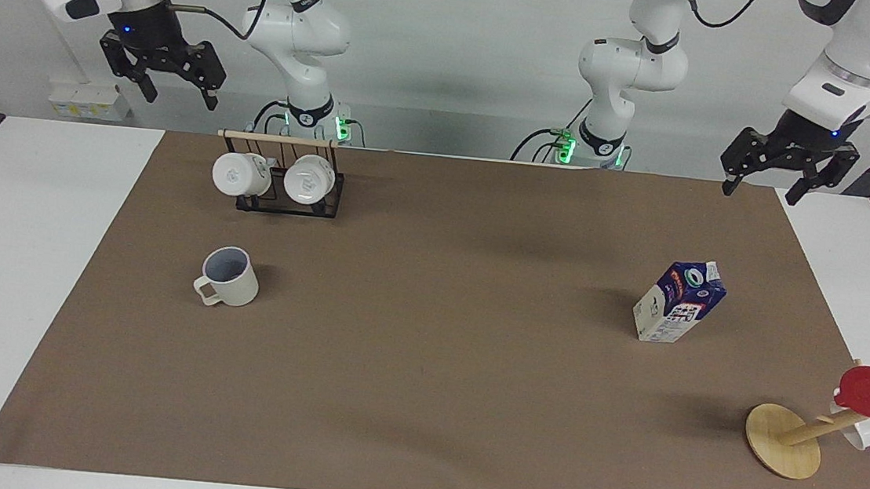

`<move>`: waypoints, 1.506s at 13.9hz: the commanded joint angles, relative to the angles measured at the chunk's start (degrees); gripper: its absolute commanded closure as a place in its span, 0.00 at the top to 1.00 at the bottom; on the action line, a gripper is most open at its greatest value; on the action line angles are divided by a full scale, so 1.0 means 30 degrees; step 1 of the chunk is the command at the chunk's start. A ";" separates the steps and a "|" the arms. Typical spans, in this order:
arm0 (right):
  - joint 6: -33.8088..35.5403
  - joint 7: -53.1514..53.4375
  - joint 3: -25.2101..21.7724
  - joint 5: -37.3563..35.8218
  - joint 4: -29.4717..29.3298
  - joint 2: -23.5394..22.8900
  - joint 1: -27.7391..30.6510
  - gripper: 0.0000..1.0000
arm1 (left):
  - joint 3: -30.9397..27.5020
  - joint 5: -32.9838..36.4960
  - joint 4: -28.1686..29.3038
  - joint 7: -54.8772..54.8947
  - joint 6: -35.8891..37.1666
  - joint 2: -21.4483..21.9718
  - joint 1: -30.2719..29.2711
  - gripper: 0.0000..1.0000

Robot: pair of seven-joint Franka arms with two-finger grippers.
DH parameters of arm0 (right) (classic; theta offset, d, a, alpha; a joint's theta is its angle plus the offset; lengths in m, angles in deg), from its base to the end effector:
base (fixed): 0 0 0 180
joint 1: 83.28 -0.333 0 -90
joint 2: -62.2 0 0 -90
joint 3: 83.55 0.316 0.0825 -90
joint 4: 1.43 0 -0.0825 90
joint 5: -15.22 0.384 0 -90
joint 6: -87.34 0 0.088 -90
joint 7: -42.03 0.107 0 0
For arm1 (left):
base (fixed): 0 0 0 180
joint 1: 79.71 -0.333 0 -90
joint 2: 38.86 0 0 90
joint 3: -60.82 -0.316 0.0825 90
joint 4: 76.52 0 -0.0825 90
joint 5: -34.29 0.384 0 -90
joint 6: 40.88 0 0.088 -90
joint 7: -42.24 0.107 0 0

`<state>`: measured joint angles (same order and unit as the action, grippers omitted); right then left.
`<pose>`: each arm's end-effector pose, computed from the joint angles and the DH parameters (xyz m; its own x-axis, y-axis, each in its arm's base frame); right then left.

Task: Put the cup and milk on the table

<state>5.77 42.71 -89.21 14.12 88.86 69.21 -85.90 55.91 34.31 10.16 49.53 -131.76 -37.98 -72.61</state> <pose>0.4990 -0.0325 0.6737 0.9973 -0.0666 -0.0304 -0.0664 -0.9978 0.0074 0.5513 -0.0206 0.6618 0.9825 -0.1645 0.0879 -0.1642 -0.9864 -0.0103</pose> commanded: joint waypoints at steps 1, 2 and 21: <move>-0.0873 0.0360 0.0129 -0.0042 0.1101 0.0478 0.0023 1.00 | -0.0033 -0.0300 0.1131 0.0324 -0.1429 -0.0029 0.0006 1.00; -0.1862 0.0302 0.0129 -0.0042 0.1683 0.0478 -0.0035 1.00 | -0.0033 -0.0300 0.1687 0.0296 -0.2362 -0.0088 0.0006 1.00; -1.5402 0.0214 0.0187 -0.0042 0.8603 -0.4792 -0.1501 1.00 | -0.0033 -0.0329 0.6497 0.0354 -0.8904 -0.1815 0.0064 1.00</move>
<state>-37.05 42.74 -88.86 14.13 114.39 57.02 -90.40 55.98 34.30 28.16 49.59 -156.96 -43.67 -72.59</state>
